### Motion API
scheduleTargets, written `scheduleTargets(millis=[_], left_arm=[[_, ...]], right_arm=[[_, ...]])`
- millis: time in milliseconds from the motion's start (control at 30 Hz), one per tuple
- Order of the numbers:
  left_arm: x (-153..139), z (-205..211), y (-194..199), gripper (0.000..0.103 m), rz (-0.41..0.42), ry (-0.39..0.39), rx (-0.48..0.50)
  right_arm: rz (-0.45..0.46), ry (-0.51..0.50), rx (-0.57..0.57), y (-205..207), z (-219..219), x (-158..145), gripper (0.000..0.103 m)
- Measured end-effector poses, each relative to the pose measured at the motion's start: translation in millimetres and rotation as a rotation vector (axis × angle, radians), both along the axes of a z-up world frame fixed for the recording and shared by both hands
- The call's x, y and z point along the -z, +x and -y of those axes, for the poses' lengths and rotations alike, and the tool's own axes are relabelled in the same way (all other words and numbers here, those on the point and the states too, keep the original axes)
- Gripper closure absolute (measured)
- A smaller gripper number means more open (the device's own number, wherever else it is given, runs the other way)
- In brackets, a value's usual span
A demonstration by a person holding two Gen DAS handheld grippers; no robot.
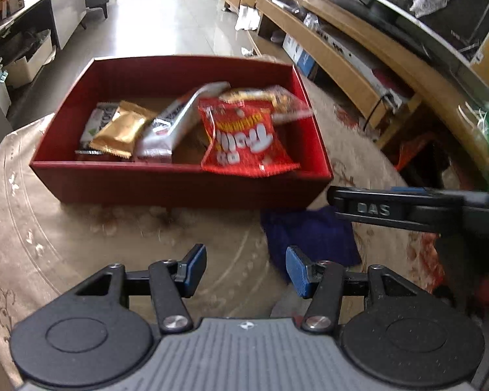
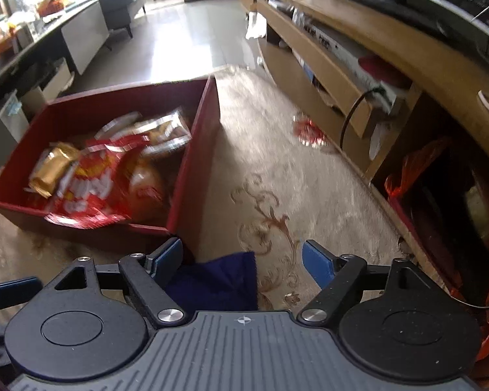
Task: Organize snacks
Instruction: 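Move the left tool to the sausage pack while the right tool approaches the blue-purple packet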
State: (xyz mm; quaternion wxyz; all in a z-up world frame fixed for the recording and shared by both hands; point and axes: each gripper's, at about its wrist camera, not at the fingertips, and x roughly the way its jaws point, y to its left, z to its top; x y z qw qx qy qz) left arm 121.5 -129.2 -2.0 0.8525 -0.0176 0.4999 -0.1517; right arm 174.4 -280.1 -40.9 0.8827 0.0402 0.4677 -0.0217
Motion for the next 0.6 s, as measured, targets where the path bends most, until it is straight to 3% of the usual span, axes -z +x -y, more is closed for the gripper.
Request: scheduleTargets(millis=[167,400,600], left_arm=[[9.4,0.8,-1.0,0.050,-0.021,0.025,0.007],[15.7,1.0,-2.5,0.050,-0.067,0.005,0.024],[24.3,3.9,-5.6,0.050,-0.111,0.007,0.040]], right_arm=[[-0.020,-0.038,-0.106,6.9,-7.8,17.6,0.019],[0.016,-0.120,-0.294,8.2,-29.1,6.2,0.018],[-0.007,-0.044,-0.437,19.1,-39.8,8.6,0.017]])
